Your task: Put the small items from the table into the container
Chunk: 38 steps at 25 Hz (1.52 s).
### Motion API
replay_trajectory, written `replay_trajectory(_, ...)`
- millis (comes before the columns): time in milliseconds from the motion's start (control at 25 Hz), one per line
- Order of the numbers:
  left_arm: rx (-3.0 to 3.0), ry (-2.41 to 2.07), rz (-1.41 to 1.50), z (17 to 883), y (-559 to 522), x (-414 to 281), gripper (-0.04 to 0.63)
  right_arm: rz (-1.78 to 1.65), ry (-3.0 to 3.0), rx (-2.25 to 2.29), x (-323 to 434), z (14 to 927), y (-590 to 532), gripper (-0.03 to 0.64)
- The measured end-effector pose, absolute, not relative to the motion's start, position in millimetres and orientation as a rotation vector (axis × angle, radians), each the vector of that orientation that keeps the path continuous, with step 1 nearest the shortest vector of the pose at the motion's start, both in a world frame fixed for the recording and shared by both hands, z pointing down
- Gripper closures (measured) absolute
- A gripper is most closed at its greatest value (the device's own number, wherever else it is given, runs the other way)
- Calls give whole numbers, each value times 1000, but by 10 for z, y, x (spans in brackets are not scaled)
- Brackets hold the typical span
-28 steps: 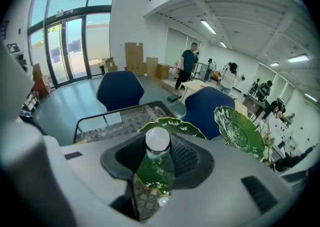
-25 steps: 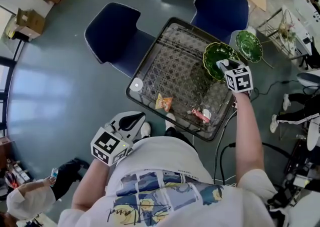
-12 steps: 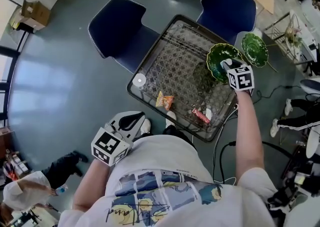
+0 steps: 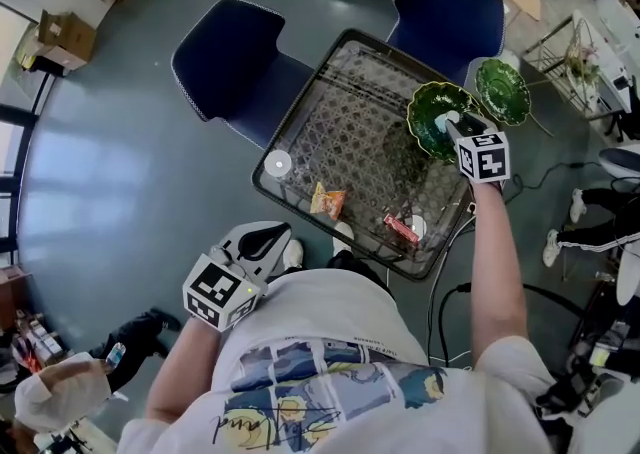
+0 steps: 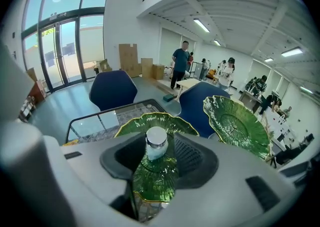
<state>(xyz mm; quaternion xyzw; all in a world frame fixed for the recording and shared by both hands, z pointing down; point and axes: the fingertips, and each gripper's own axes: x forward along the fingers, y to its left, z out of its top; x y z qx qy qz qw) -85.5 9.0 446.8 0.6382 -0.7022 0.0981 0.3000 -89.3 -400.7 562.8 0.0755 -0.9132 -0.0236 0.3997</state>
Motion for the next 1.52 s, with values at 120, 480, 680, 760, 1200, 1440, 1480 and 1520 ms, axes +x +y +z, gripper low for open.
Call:
replay_trajectory(120, 1718, -1844, 264, 4453, 134, -836, 588, -54, -2312, 202, -790, 5580, -3893, 460)
replay_trajectory(480, 1805, -1776, 274, 4501, 121, -757, 588, -20, -2305, 214, -420, 5619, -3515, 460)
replay_trajectory(680, 1833, -1737, 262, 4532, 267, -698, 588, 32, -2276, 184, -186, 5779, -3023, 460)
replay_trajectory(760, 1847, -1722, 256, 4553, 353, -657, 587, 49, -2264, 159, -96, 5856, -2745, 460)
replay_trajectory(1200, 1925, -1638, 254, 4556, 624, -496, 587, 108, -2170, -54, 110, 6314, -1281, 460)
replay_trajectory(1440, 1909, -1638, 276, 4618, 907, -479, 588, 166, -2126, -141, 12, 6702, -697, 460)
replay_trajectory(1480, 1900, -1640, 279, 4633, 965, -489, 588, 167, -2120, -142, -25, 6766, -664, 460)
replay_trajectory(1520, 1891, -1642, 281, 4651, 1021, -505, 588, 169, -2114, -137, -67, 6836, -649, 460)
